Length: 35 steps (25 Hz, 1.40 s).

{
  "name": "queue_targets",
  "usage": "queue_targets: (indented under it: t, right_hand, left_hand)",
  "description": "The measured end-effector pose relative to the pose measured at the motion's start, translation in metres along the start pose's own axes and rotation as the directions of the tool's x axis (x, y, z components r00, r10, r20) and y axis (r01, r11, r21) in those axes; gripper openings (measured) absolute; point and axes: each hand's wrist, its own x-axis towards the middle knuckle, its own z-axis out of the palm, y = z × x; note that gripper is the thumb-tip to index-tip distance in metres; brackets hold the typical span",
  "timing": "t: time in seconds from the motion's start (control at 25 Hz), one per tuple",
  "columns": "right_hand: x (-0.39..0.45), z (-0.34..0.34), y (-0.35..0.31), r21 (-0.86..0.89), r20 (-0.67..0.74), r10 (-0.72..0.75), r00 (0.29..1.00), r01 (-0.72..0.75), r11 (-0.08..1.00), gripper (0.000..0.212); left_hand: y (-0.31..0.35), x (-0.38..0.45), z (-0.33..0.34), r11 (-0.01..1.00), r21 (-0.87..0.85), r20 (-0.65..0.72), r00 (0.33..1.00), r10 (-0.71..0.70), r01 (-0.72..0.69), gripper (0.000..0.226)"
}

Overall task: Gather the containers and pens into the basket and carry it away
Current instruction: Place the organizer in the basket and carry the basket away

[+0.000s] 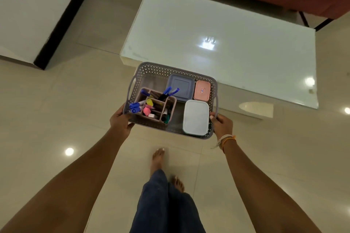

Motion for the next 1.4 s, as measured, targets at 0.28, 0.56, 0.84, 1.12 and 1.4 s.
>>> queue_targets:
  t: [0.28,0.56,0.84,1.12,1.4]
  right_hand:
    - [0.081,0.074,0.13,0.005,0.043,-0.008,0.999,0.008,1.0,0.02]
    - [0.213,0.144,0.191,-0.013,0.038,-0.102,0.994,0.102,0.995,0.02]
    - [0.321,0.196,0.184,-0.02,-0.068,-0.182,0.981,0.181,0.983,0.019]
    - [0.365,0.22,0.176,0.046,-0.209,-0.132,0.969,0.145,0.988,0.025]
    - [0.382,0.23,0.172,0.171,-0.124,-0.154,0.98,0.174,0.97,0.028]
  left_hand:
    - [-0.099,0.143,-0.023,1.0,0.017,0.014,1.0,0.019,-0.02,0.051]
    - [-0.146,0.304,0.016,0.994,0.027,0.114,0.988,0.101,-0.105,0.055]
    - [-0.124,0.419,0.068,0.976,0.076,0.276,0.945,0.174,-0.202,0.057]
    - [-0.13,0.463,0.104,0.978,-0.086,0.255,0.945,0.206,-0.19,0.035]
    - [-0.13,0.473,0.131,0.959,-0.195,0.265,0.93,0.254,-0.206,0.034]
